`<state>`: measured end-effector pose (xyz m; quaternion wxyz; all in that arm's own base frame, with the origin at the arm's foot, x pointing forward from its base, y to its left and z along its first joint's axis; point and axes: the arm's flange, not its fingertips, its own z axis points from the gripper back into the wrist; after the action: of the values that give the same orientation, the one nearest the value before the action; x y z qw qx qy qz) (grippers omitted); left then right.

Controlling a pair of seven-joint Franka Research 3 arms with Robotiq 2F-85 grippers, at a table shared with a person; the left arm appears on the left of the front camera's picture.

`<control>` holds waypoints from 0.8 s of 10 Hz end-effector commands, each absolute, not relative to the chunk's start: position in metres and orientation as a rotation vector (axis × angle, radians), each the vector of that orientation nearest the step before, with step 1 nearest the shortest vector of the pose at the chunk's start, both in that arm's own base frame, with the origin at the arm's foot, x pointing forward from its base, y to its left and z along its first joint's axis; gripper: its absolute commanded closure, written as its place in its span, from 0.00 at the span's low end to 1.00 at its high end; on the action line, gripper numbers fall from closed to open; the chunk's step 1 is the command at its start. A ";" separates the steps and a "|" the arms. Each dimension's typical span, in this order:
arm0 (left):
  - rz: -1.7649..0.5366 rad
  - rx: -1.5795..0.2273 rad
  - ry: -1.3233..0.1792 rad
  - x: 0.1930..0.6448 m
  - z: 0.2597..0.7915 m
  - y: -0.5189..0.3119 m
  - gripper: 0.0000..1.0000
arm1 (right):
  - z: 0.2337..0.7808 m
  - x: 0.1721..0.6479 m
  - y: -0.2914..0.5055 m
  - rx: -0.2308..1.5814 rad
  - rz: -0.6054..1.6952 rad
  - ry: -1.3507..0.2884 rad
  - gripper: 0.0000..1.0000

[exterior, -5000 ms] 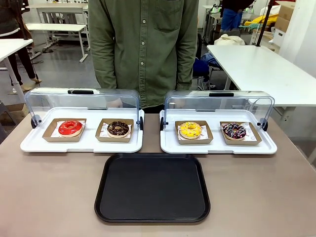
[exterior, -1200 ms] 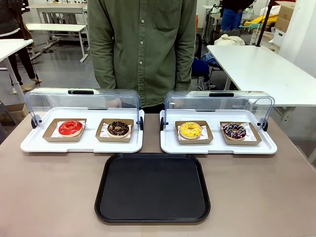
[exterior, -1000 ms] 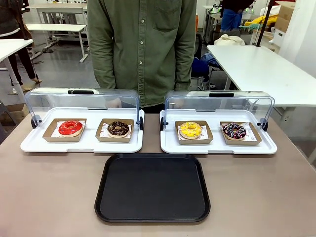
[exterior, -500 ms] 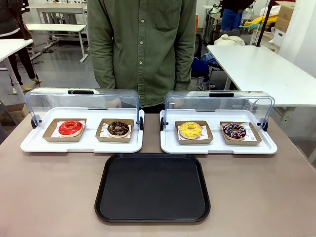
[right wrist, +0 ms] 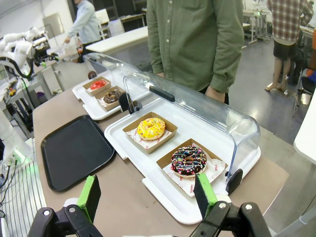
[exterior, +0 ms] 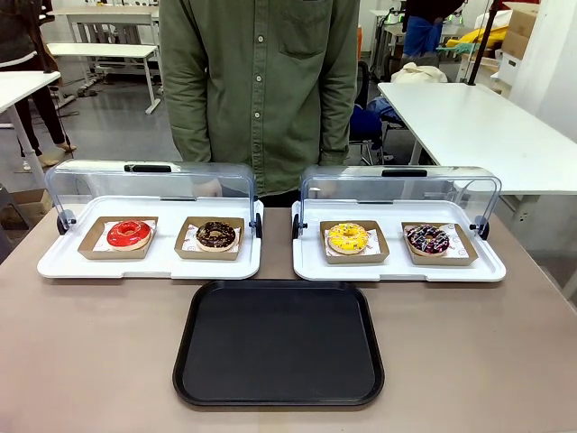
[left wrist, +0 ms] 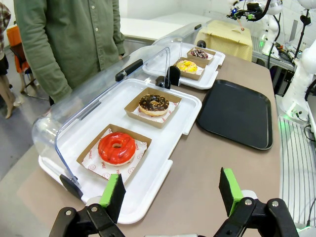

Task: Move the third donut from the left to the tray.
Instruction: Pick up the Paper togo box containing the Donut indicated by the person and place it on the Handle tray.

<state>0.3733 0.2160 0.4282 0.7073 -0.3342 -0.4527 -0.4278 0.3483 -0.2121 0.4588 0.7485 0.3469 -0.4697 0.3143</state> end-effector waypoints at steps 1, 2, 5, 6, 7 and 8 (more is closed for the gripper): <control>-0.956 -0.745 -1.011 0.374 0.430 0.218 0.00 | 0.460 0.351 -0.213 0.756 0.702 -1.064 0.00; -0.956 -0.745 -1.011 0.374 0.430 0.218 0.00 | 0.460 0.351 -0.213 0.756 0.702 -1.064 0.00; -0.956 -0.745 -1.011 0.374 0.430 0.218 0.00 | 0.460 0.351 -0.213 0.756 0.702 -1.064 0.00; -0.956 -0.745 -1.011 0.374 0.430 0.218 0.00 | 0.460 0.351 -0.213 0.756 0.702 -1.064 0.00; -0.956 -0.745 -1.011 0.374 0.430 0.218 0.00 | 0.460 0.351 -0.213 0.756 0.702 -1.064 0.00; -0.956 -0.745 -1.011 0.374 0.430 0.218 0.00 | 0.460 0.351 -0.213 0.756 0.702 -1.064 0.00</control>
<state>0.3733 0.2160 0.4282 0.7073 -0.3342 -0.4527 -0.4278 0.3483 -0.2121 0.4588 0.7485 0.3469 -0.4697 0.3143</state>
